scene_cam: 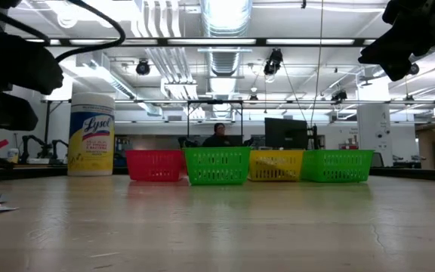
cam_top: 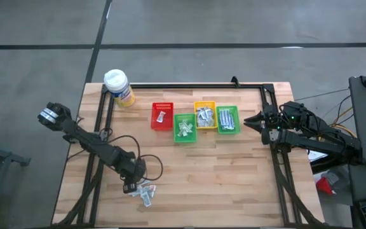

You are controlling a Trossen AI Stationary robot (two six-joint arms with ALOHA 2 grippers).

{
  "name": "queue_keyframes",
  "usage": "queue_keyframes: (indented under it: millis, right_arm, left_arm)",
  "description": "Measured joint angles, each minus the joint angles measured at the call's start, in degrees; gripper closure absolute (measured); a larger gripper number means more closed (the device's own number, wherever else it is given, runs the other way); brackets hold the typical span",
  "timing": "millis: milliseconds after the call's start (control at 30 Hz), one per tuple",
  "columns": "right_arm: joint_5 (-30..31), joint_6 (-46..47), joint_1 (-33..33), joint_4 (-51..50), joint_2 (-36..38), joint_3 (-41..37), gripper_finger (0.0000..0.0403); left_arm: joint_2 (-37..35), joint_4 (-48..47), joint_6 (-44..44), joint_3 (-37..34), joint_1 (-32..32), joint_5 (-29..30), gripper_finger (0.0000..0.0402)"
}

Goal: Pick & Place First Aid Supplies
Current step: Put the ointment pack into the red basket

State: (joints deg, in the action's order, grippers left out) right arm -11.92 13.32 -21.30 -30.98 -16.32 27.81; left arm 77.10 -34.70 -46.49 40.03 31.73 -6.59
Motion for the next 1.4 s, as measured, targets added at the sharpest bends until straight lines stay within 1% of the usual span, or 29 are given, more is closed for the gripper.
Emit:
queue_keyframes:
  millis: [167, 333, 533, 1000, 1233, 1400]
  right_arm:
    - [0.0, 0.0, 0.0, 0.0, 0.0, 0.0, 0.0319]
    - [0.0, 0.0, 0.0, 0.0, 0.0, 0.0, 0.0328]
    - [0.0, 0.0, 0.0, 0.0, 0.0, 0.0, 0.0335]
    - [0.0, 0.0, 0.0, 0.0, 0.0, 0.0, 0.0318]
    - [0.0, 0.0, 0.0, 0.0, 0.0, 0.0, 0.0329]
    - [0.0, 0.0, 0.0, 0.0, 0.0, 0.0, 0.0335]
  left_arm:
    - [0.0, 0.7, 0.9, -0.1, 0.0, 0.1, 0.0282]
    - [0.0, 1.0, 1.6, -0.9, 0.0, 0.1, 0.0282]
    - [0.0, 6.1, 1.8, -3.9, 0.1, -2.0, 0.0282]
    - [0.0, 8.0, 1.4, -4.0, 0.1, -2.5, 0.0282]
    - [0.0, 8.2, 1.0, -4.8, 0.2, -4.4, 0.0282]
    - [0.0, 8.2, 0.4, -4.8, 0.2, -4.5, 0.0283]
